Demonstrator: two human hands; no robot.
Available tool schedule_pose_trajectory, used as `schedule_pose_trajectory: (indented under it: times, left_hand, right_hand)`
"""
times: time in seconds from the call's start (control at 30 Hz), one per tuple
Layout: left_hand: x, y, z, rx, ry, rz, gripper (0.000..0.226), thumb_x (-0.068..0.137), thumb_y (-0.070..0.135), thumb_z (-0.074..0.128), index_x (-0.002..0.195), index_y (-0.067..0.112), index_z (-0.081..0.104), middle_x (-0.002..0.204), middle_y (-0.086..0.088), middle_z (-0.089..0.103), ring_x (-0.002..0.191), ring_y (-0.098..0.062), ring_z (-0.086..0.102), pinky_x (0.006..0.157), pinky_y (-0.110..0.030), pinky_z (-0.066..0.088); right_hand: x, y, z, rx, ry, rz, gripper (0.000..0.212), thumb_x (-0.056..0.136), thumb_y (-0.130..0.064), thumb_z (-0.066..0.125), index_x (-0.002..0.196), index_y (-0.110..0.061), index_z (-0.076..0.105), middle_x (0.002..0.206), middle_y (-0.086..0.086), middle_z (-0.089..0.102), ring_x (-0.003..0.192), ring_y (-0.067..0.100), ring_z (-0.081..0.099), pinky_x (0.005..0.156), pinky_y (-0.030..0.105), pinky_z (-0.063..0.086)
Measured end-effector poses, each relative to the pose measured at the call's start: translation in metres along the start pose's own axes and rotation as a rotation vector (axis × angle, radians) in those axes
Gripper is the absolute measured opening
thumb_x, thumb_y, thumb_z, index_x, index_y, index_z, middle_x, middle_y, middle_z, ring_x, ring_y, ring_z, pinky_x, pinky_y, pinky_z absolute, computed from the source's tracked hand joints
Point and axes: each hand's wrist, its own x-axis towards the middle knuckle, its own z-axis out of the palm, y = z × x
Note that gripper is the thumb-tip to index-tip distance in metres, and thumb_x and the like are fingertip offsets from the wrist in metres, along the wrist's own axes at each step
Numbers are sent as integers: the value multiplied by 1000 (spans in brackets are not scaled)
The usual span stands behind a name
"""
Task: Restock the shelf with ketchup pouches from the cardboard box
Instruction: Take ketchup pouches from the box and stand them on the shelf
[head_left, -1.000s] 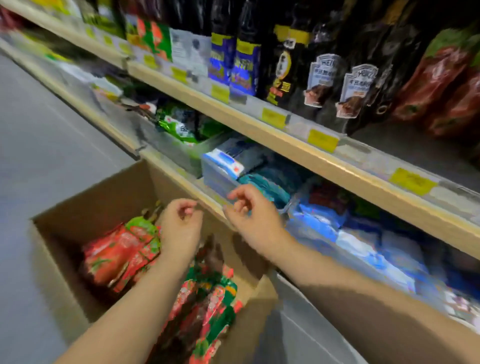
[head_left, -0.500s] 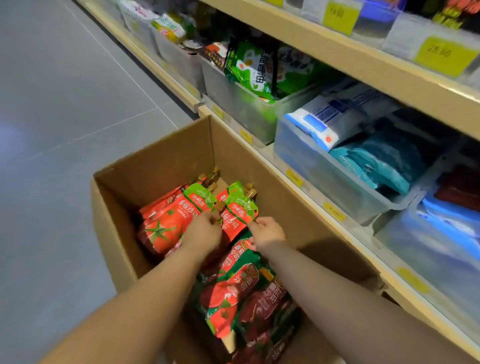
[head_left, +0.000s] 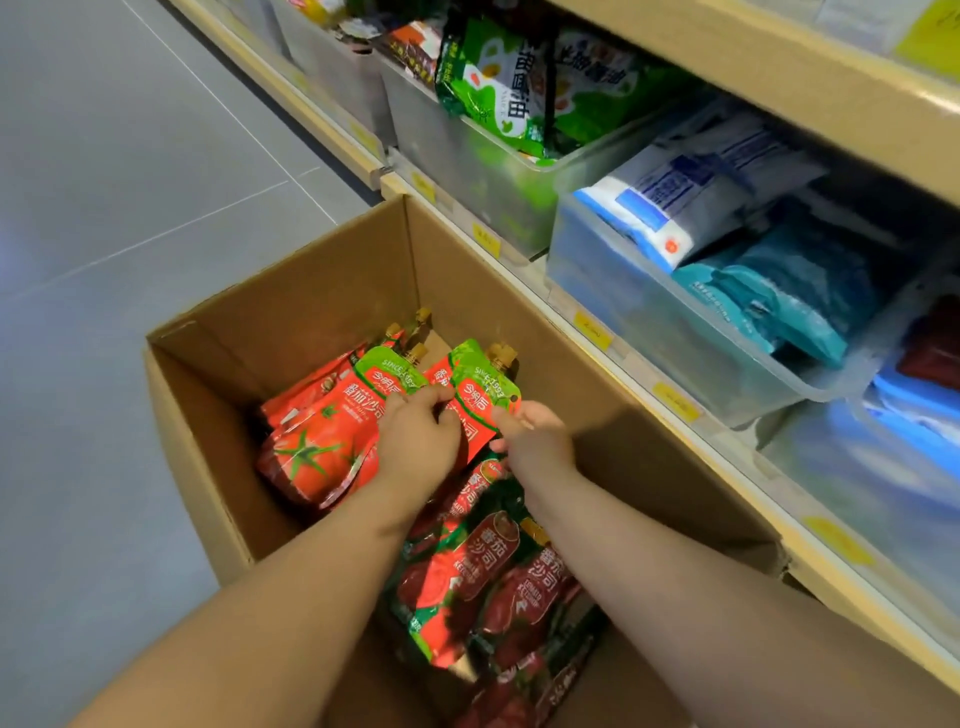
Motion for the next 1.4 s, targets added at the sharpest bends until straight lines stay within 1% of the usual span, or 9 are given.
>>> schedule_pose_trajectory:
  times: [0.23,0.37,0.47,0.57,0.63,0.83,1.03,1.23,1.4]
  left_hand:
    - [-7,35,-1,-351,-3,70,31,94,20,47,118,3,58,122,-15,60,117,-27,53,104,-38,39]
    - [-27,56,-3,-526,-189,74,39,97,16,43,135,7,46,136,-13,53,126,-24,50,110,-39,36]
    - [-38,72,-11,-543,-163,85,37,97,22,44,133,14,49,135,-5,53,125,-19,49,110,-30,37]
    - [-52,96,-26,-529,-120,188,21,95,24,47,86,23,66,88,9,66,83,1,63,66,0,44]
    - [-68,113,-31,-568,-131,202,22,94,26,50,74,26,61,75,11,63,64,6,61,55,-4,44]
    - [-112,183,-34,-676,-258,207,25,93,25,51,71,18,58,76,-8,62,71,-21,56,69,-32,43]
    - [-155,274,-24,-828,-471,236,23,96,22,46,104,3,57,83,-15,62,65,-21,57,58,-24,49]
    - [-187,344,-9,-715,-472,362,22,89,23,58,70,12,55,33,8,51,25,-2,44,30,-7,30]
    - [-203,402,8,-625,-380,515,20,83,23,65,64,20,63,48,11,61,41,-1,55,47,-18,44]
  right_hand:
    - [-34,-43,-35,-100,-60,-302,13,90,-26,58,78,-22,61,56,-2,54,45,2,49,48,21,39]
    - [-54,-71,-68,35,-8,-390,18,90,-25,57,72,-23,58,55,-5,51,40,-2,47,40,11,37]
    - [-72,-86,-88,49,-9,-434,17,90,-26,57,74,-21,60,57,-4,53,39,-2,46,41,11,37]
    - [-93,-99,-113,123,-50,-474,19,91,-25,56,74,-19,60,56,-1,50,40,0,44,43,13,38]
    - [-107,-106,-131,163,-41,-488,20,91,-24,56,73,-17,60,55,1,47,41,2,43,42,14,39]
    - [-147,-122,-199,110,111,-500,20,90,-32,58,79,-16,62,63,0,57,43,4,48,42,17,43]
    - [-189,-124,-273,-19,123,-537,22,89,-32,59,70,-20,63,58,-9,58,40,0,49,39,15,42]
    - [-214,-141,-341,51,332,-599,32,92,-22,54,61,-17,52,56,1,53,34,-1,46,37,14,41]
    - [-227,-165,-394,76,480,-588,37,91,-27,54,57,-16,51,46,-3,49,37,4,45,37,15,39]
